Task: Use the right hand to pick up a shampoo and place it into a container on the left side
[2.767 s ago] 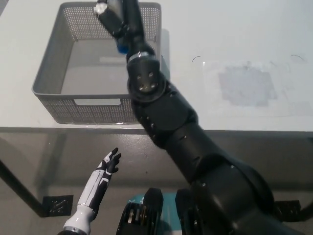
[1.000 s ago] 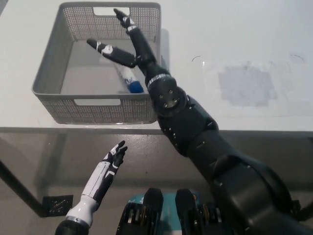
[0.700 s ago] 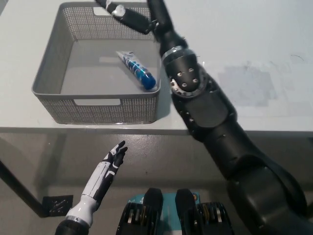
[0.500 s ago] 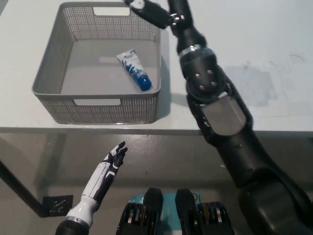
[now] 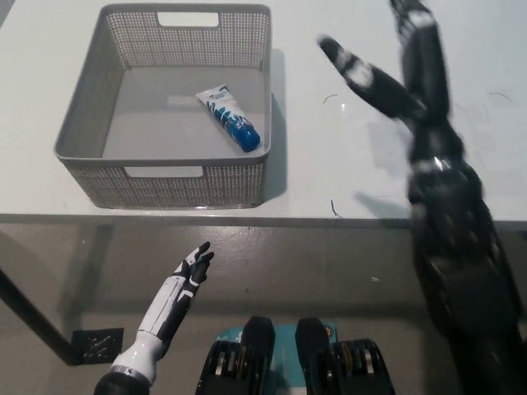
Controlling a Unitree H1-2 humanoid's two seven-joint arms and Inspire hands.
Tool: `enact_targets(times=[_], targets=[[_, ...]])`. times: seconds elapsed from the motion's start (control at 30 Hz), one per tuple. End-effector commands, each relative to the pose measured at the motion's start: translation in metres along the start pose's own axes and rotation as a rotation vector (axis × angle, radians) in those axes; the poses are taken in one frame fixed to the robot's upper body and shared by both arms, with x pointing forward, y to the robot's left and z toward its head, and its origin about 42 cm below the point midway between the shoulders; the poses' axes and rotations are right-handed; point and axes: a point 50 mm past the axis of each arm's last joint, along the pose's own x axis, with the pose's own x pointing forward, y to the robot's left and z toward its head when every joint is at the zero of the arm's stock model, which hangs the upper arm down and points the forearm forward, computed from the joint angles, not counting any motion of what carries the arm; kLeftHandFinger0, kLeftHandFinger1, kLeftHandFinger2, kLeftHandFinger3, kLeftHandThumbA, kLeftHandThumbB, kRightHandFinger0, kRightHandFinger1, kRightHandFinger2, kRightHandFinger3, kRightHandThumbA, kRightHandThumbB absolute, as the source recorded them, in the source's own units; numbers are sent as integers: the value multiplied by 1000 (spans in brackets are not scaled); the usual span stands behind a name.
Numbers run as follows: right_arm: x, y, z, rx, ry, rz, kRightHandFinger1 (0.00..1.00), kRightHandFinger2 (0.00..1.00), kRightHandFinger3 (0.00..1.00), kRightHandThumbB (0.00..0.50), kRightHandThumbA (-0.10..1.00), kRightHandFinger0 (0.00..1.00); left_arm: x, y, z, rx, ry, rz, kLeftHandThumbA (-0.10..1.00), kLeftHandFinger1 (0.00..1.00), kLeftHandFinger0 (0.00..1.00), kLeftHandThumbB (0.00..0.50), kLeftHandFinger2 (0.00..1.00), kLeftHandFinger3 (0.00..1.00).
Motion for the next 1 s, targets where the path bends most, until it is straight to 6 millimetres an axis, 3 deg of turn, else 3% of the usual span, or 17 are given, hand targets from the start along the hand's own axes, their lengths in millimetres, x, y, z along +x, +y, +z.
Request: enact_targets(times=[0.0,0.17,0.27,0.37,0.4,0.47,0.57,0.7,0.8,0.83,0.97], targets=[[-66,-37,32,62,-14,8,1000,1000,1000,375,1000,1000,0,6,13,5,-72,9,1000,1000,1000,146,1000,1000],[-131,-34,-6,133,188,6,1000,1000,1000,327,1000,1000,-5,7,9,-11,-55,23,1000,1000,1000,159,1000,1000],[-160,-32,-22,157,278,8,1000,1000,1000,311,1000,1000,-8,6,6,-19,-50,33,1000,1000,1000,151,1000,1000],[-191,-24,-39,196,361,22,1000,1000,1000,257,1000,1000,-10,8,3,-25,-38,44,1000,1000,1000,171,1000,1000],[-206,-19,-48,199,406,14,1000,1000,1000,256,1000,1000,-12,9,1,-26,-29,52,1000,1000,1000,181,1000,1000],[-219,-16,-54,204,441,25,1000,1000,1000,289,1000,1000,-14,9,-2,-39,-23,50,1000,1000,1000,198,1000,1000],[-241,-13,-70,197,513,33,1000,1000,1000,297,1000,1000,-17,7,-6,-37,-12,51,1000,1000,1000,193,1000,1000],[-254,-6,-89,276,597,60,1000,1000,1000,289,999,1000,-25,7,-10,-42,4,67,1000,1000,1000,179,1000,1000],[-252,-3,-93,280,597,66,1000,1000,1000,269,984,1000,-28,6,-10,-45,5,70,1000,1000,1000,187,1000,1000],[-251,-2,-92,291,602,63,1000,1000,1000,229,991,1000,-30,4,-10,-56,5,69,1000,1000,1000,183,1000,1000],[-251,0,-92,315,616,59,1000,1000,1000,241,997,1000,-32,6,-11,-59,7,76,1000,1000,1000,189,1000,1000]])
